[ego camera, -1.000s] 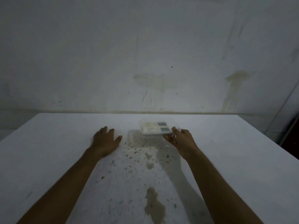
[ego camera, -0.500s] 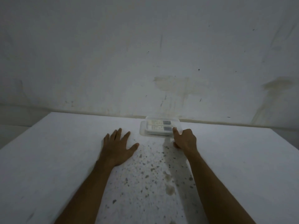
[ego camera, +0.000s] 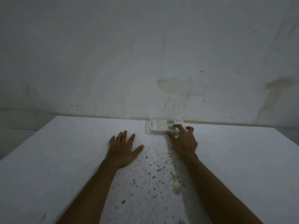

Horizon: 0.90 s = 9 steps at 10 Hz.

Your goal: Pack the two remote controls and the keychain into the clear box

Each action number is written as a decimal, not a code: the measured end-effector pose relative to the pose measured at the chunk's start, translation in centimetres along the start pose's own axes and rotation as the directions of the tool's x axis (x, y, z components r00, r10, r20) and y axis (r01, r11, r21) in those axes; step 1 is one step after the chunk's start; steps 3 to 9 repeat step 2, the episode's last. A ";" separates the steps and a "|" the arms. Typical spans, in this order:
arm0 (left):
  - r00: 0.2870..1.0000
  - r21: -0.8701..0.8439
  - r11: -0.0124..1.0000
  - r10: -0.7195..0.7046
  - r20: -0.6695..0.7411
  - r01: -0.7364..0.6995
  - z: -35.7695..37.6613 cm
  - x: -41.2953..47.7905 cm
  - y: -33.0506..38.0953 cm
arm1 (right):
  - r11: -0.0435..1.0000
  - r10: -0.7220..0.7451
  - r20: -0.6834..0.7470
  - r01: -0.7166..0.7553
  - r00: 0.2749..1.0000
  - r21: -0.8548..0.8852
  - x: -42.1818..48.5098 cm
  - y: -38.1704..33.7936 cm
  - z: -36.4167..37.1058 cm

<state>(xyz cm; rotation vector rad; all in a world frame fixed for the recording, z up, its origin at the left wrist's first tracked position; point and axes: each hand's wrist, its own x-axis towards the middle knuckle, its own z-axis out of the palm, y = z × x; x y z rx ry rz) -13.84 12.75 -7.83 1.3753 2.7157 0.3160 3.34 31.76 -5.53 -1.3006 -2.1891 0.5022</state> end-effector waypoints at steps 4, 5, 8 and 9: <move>0.999 -0.042 0.999 0.004 0.048 -0.002 -0.6 -0.5 0.1 | 0.998 -0.036 -0.016 0.036 0.999 -0.042 0.3 0.2 -0.1; 0.999 -0.042 0.999 0.004 0.048 -0.002 -0.6 -0.5 0.1 | 0.998 -0.036 -0.016 0.036 0.999 -0.042 0.3 0.2 -0.1; 0.999 -0.042 0.999 0.004 0.048 -0.002 -0.6 -0.5 0.1 | 0.998 -0.036 -0.016 0.036 0.999 -0.042 0.3 0.2 -0.1; 0.999 -0.042 0.999 0.004 0.048 -0.002 -0.6 -0.5 0.1 | 0.998 -0.036 -0.016 0.036 0.999 -0.042 0.3 0.2 -0.1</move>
